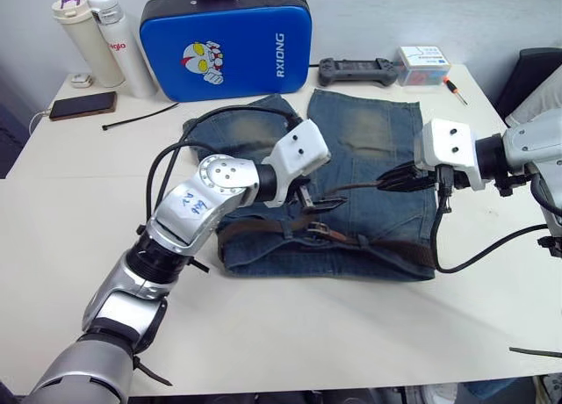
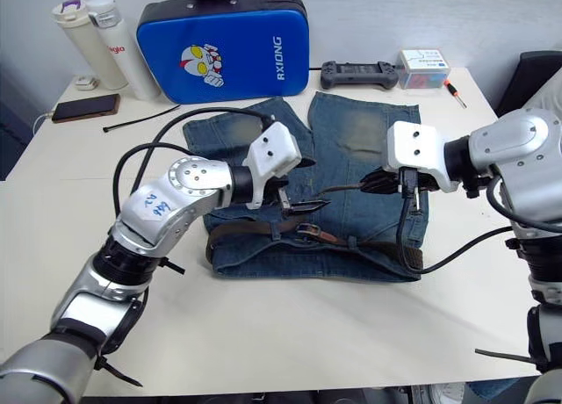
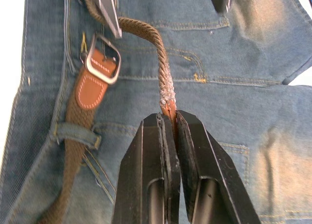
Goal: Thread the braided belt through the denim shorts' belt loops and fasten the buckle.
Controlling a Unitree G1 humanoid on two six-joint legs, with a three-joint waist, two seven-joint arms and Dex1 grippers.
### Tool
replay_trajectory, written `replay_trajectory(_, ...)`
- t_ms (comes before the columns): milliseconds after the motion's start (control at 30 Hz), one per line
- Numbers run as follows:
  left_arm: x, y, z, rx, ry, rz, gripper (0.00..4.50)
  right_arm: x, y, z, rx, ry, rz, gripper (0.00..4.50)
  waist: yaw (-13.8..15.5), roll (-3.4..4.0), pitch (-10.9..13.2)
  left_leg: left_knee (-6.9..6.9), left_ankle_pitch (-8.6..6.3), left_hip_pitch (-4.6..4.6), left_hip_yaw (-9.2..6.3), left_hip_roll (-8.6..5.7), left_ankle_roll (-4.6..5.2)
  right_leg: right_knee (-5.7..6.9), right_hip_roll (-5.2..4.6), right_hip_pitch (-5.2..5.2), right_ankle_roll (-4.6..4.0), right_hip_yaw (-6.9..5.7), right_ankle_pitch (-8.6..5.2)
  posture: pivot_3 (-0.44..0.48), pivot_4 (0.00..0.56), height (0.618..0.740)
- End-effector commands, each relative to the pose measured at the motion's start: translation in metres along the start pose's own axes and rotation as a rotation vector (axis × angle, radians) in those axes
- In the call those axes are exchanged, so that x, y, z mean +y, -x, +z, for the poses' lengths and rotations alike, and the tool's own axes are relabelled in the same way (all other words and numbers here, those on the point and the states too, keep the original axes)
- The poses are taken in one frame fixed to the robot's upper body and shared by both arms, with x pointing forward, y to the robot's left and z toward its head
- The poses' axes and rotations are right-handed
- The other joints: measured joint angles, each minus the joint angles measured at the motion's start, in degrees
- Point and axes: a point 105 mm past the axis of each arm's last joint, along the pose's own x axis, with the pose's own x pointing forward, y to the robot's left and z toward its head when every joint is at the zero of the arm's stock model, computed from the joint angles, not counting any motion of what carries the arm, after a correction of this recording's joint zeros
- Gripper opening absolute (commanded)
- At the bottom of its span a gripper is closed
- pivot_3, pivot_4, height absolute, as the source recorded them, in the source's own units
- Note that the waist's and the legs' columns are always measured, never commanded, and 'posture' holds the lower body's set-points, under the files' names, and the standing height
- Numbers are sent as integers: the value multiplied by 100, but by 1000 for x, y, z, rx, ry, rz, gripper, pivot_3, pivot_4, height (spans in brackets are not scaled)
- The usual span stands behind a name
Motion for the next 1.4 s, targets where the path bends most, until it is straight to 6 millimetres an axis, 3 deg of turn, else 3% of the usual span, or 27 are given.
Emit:
replay_trajectory(33, 5, -3, 8, -8, -23, 36, 4461, -3, 8, 21, -49, 37, -31, 0, 4, 0, 0, 0, 0, 0, 0, 0, 0, 0, 0, 0, 0, 0, 0, 0, 150, 740)
replay_trajectory(133, 4, -7, 0, 27, -29, 46, 4461, -1, 8, 23, -55, 38, -29, 0, 6, 0, 0, 1, 0, -1, 0, -1, 1, 0, 0, 0, 1, -1, 0, 0, 150, 740)
replay_trajectory(167, 4, -8, -1, 24, -15, 46, 4208, -1, 9, 23, -55, 35, -29, 0, 4, 0, 0, 2, -1, -1, 0, -1, 1, 0, 0, 0, 1, -1, 1, 0, 150, 740)
replay_trajectory(267, 3, -12, -6, 40, -21, 42, 3176, 0, 11, 20, -46, 29, -36, 0, 10, 0, 0, 2, -1, -1, 0, -1, 1, 1, 0, 0, 1, -1, 1, 0, 150, 740)
replay_trajectory(500, 16, -12, -6, 21, 9, 32, 218, -2, 11, 21, -64, -42, -55, 0, 5, 0, 0, 4, -1, -1, 0, -1, 1, 2, 0, 0, 1, -2, 1, 0, 150, 740)
replay_trajectory(533, 18, -8, -7, 24, 7, 33, 41, -4, 12, 22, -81, -78, -63, 0, 3, 0, 0, 4, -1, -1, 1, -1, 1, 2, 0, 0, 1, -2, 1, 0, 150, 740)
replay_trajectory(567, 20, -6, -8, 26, 7, 32, 41, -5, 13, 22, -94, -105, -68, 0, -2, 0, 0, 4, -1, -1, 1, -1, 1, 3, 0, -1, 1, -1, 1, 0, 150, 740)
replay_trajectory(733, 32, 13, -12, 16, 73, 52, 0, -13, 21, 16, -63, -99, -153, 2131, -5, 0, 0, 4, -1, -1, 3, 0, 1, 6, 1, -3, 1, -1, 1, 0, 150, 740)
replay_trajectory(900, 45, 34, -23, 38, 147, 117, 0, -5, 29, 7, -6, -84, -198, 4471, 24, 0, 0, 4, -2, -3, 1, 0, 3, 3, -1, -3, 1, -2, 1, 0, 150, 740)
replay_trajectory(1000, 53, 47, -34, 82, 149, 180, 0, 19, 16, 7, 3, -58, -128, 4471, 17, 0, 0, 6, -2, -6, 0, 0, 3, 4, -1, -3, 1, -4, 1, 0, 150, 740)
replay_trajectory(1133, 48, 56, -49, 144, 155, 195, 0, 62, -24, 5, -13, -52, -41, 4471, -10, -2, -1, 5, -3, -6, 3, 1, 1, 10, 1, -8, 1, 1, 1, 0, 150, 740)
replay_trajectory(1400, 46, 52, -56, 199, 90, 183, 0, 65, -63, -16, -18, -166, -185, 4471, 2, -4, -2, 19, -4, 3, 1, 1, 0, 20, 3, 1, 3, 2, 2, 0, 150, 740)
